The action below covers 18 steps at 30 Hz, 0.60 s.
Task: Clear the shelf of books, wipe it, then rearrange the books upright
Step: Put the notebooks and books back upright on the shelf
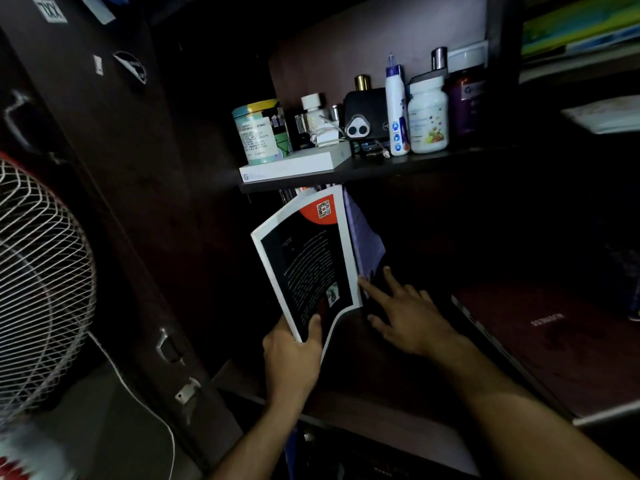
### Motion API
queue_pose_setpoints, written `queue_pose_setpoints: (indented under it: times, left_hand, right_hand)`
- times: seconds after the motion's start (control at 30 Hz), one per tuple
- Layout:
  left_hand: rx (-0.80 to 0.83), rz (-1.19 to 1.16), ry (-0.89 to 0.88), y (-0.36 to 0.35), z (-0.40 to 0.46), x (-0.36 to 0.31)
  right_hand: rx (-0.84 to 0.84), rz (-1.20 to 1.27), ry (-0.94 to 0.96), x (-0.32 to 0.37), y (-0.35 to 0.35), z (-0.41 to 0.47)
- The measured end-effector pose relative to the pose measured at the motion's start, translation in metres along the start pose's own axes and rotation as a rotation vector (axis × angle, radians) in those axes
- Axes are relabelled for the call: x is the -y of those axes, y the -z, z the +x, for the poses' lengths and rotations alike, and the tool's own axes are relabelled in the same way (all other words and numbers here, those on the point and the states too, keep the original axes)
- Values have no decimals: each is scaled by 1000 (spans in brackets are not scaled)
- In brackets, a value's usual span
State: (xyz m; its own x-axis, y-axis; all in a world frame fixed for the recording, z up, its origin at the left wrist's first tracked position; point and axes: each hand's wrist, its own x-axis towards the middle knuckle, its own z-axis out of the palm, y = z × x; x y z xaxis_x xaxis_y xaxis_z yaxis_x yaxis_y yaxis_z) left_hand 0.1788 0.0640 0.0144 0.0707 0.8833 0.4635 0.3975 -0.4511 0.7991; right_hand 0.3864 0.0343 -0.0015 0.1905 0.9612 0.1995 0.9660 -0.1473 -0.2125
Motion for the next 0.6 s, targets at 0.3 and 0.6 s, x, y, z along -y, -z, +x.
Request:
queue_pose_setpoints:
  times: [0.3, 0.6]
  left_hand:
    - [24, -63, -6, -1, 2, 4]
    - [138, -106, -117, -1, -2, 7]
  right_hand:
    - [-121, -3, -68, 8, -3, 2]
    - [-263, -117, -205, 19, 7, -5]
